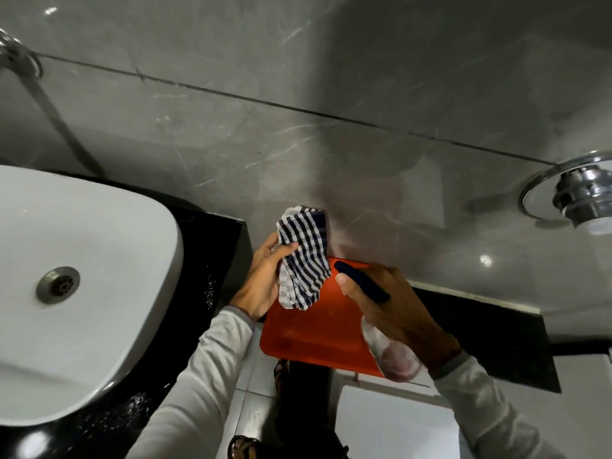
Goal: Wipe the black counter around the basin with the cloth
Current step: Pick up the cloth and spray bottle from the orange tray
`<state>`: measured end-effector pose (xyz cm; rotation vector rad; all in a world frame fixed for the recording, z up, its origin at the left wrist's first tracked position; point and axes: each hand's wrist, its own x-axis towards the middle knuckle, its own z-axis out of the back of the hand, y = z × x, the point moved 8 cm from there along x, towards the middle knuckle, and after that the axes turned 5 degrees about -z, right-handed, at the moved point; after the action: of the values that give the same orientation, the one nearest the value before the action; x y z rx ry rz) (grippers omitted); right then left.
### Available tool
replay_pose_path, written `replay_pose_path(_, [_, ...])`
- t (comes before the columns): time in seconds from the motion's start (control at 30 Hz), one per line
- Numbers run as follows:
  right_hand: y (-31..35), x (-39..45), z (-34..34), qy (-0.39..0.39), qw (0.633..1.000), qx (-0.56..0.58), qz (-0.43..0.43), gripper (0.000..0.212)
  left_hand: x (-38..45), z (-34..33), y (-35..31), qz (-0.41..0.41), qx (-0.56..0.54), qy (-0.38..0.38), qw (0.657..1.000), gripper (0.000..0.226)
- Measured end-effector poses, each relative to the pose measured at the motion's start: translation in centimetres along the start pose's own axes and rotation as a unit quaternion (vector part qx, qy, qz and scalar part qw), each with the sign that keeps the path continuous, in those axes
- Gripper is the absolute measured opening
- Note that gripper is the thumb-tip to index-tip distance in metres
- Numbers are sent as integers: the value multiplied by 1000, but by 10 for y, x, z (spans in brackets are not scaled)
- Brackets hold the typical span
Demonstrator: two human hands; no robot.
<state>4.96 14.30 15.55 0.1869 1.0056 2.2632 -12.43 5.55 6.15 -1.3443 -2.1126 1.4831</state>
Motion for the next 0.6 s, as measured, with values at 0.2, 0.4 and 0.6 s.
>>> replay_pose_path(0.2, [-16,-1,0,-66,997,34,2,78,-2,1,3,16,-8,-4,1000,43])
replay_pose_path(0.4, [-84,1,-6,-140,988,36,-61,53,-12,9,13,40,-19,-31,999,40])
replay_pose_path(0.6, [-148,1,-33,-164,973,84,-139,51,-30,19,30,51,-55,-67,995,54])
